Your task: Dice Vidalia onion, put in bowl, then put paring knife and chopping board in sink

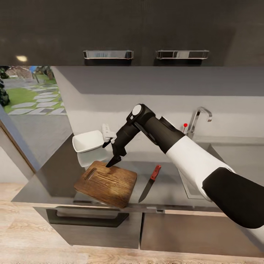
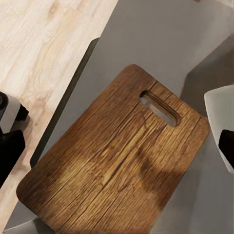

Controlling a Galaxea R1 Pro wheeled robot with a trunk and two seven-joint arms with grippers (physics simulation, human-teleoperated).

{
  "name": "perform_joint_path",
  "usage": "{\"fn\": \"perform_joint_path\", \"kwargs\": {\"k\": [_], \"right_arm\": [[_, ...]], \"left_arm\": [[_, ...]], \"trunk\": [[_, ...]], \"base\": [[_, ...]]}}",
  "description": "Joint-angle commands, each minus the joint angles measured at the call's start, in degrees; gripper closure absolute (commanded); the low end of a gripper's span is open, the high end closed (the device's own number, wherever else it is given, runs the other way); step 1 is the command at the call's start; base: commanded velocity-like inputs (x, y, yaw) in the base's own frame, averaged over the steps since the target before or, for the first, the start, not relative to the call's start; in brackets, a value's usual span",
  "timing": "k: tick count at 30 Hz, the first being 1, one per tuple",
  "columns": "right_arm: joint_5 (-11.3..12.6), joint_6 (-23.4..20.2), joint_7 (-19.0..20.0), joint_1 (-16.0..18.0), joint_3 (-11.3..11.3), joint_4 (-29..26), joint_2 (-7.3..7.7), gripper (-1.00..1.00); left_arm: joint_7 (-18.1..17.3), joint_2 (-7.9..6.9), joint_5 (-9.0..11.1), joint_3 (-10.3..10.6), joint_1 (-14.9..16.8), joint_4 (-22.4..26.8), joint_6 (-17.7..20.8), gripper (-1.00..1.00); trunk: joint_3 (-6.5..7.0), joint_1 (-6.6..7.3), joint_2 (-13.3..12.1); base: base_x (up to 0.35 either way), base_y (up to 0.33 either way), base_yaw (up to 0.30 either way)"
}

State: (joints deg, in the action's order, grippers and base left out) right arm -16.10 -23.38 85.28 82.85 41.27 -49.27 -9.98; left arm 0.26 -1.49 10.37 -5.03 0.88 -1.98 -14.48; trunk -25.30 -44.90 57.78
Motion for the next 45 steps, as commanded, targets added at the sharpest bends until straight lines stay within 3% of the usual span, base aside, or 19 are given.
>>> {"fn": "perform_joint_path", "kwargs": {"k": [1,45], "right_arm": [[-0.25,-0.59,0.19,0.04,0.01,-0.04,-0.02,-1.0],[-0.24,-0.53,-1.52,-0.56,1.0,0.0,-0.02,-1.0]], "left_arm": [[0.01,-0.01,-0.17,-0.43,0.08,-0.21,-0.38,-1.0],[0.01,-0.09,-0.17,-0.51,0.08,-0.22,-0.47,-1.0]], "trunk": [[0.03,0.22,-0.37],[3.81,9.89,-18.02]], "base": [[0.0,0.0,0.004],[0.0,0.0,0.065]]}}
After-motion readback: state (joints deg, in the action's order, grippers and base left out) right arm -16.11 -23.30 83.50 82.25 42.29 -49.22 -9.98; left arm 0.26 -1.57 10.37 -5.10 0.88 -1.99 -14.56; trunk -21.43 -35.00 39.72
